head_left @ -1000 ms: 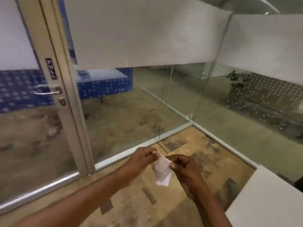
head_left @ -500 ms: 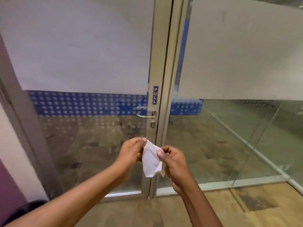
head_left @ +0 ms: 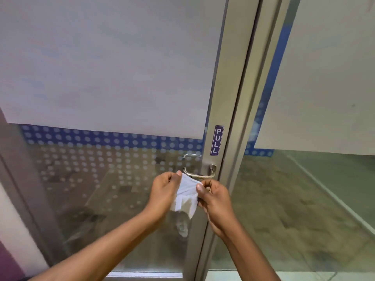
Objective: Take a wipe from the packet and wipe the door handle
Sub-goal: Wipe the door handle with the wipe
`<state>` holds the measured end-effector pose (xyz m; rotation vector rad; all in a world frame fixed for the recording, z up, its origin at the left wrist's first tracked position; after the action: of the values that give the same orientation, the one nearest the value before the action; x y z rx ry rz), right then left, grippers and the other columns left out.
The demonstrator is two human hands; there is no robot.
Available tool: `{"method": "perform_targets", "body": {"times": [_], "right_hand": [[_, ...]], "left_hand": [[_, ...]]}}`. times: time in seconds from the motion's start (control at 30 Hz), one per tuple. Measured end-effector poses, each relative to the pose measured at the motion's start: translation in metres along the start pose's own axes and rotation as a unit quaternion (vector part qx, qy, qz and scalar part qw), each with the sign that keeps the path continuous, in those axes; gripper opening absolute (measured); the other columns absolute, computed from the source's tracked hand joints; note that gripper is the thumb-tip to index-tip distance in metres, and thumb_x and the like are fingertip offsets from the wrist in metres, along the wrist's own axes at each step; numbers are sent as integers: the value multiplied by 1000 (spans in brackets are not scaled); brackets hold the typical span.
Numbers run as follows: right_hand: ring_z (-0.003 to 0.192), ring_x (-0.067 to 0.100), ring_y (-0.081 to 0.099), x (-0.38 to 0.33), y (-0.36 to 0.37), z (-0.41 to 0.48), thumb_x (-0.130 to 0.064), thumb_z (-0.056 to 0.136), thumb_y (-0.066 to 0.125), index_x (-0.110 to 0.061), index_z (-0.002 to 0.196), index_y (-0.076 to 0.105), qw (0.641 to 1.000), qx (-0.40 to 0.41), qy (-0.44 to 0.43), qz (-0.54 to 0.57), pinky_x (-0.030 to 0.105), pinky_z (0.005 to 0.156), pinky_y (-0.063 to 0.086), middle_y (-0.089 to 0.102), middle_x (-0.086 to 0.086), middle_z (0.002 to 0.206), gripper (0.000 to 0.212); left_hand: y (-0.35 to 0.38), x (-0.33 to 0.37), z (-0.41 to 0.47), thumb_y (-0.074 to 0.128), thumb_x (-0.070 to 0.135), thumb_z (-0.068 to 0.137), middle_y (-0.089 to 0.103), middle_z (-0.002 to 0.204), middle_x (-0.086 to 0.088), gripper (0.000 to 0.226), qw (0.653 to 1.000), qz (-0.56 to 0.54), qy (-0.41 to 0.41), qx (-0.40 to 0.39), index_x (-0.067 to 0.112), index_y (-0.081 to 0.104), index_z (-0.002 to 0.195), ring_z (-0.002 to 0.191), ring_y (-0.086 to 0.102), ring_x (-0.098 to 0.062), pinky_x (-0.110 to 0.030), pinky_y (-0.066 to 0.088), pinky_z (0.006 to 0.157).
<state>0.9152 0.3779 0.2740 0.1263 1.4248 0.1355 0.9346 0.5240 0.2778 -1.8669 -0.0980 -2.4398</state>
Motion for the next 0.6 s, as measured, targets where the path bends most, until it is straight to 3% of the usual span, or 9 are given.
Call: {"method": "perform_targets", "body": {"times": [0.1, 0.2, 0.27, 0.37, 0.43, 0.5, 0.6], "right_hand": [[77, 30, 67, 19, -21, 45, -2, 94, 51, -4, 81, 56, 999, 18, 34, 5, 45, 74, 56, 68, 20, 83, 14], [74, 28, 68, 44, -36, 75, -3, 95, 48, -6, 79, 60, 997, 45, 58, -15, 52, 73, 55, 71, 18, 82, 21], [72, 28, 68, 60, -45, 89, -5, 96, 47, -6, 80, 62, 994, 74, 74, -28, 48, 67, 56, 73, 16, 80, 22], [68, 24, 67, 76, -58, 102, -10, 96, 49, -10, 77, 65, 988, 118, 88, -41, 32, 59, 53, 73, 11, 75, 25], [67, 18, 67, 82, -67, 109, -9, 96, 48, -10, 78, 65, 982, 155, 88, -57, 28, 60, 51, 73, 4, 72, 24], [65, 9, 67, 85, -81, 114, -10, 95, 49, -12, 80, 64, 971, 209, 79, -79, 26, 58, 49, 73, -2, 71, 21], [74, 13, 63, 73, -104, 126, -9, 95, 49, -18, 78, 59, 950, 287, 16, -124, 20, 63, 47, 68, 0, 78, 21]], "left_hand": [[11, -19, 41, 56, 25, 96, 39, 49, 9, 41, 998, 52, 3, -43, 19, 44, 57, 47, 35, -7, -20, 27, 44], [24, -51, 73, 57, 27, 95, 50, 56, -3, 35, 992, 29, -87, -91, 13, 54, 63, 51, 45, -15, -22, 33, 46], [33, -78, 89, 59, 24, 93, 58, 60, -4, 29, 980, 15, -154, -126, 12, 61, 67, 54, 52, -17, -22, 37, 49], [45, -106, 105, 60, 22, 92, 50, 60, -5, 21, 965, 69, -186, -171, 11, 61, 74, 52, 45, -16, -21, 32, 46], [54, -115, 114, 64, 27, 84, 46, 54, 2, 24, 965, 80, -178, -178, 15, 55, 66, 49, 39, -14, -23, 29, 47], [58, -116, 123, 61, 41, 68, 55, 59, 3, 24, 972, 98, -130, -170, 19, 55, 62, 56, 47, -18, -31, 34, 55], [52, -113, 134, 52, 44, 68, 61, 64, 11, 18, 970, 187, -9, -155, 29, 60, 75, 59, 54, -8, -30, 40, 58]]}}
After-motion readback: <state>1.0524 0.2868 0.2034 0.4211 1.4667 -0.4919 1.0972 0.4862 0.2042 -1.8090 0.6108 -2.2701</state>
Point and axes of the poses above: each hand's wrist, its own z-axis towards the middle knuckle, its own y-axis out of the palm, x = y × z, the point moved 5 cm from there along z, towards the middle knuckle
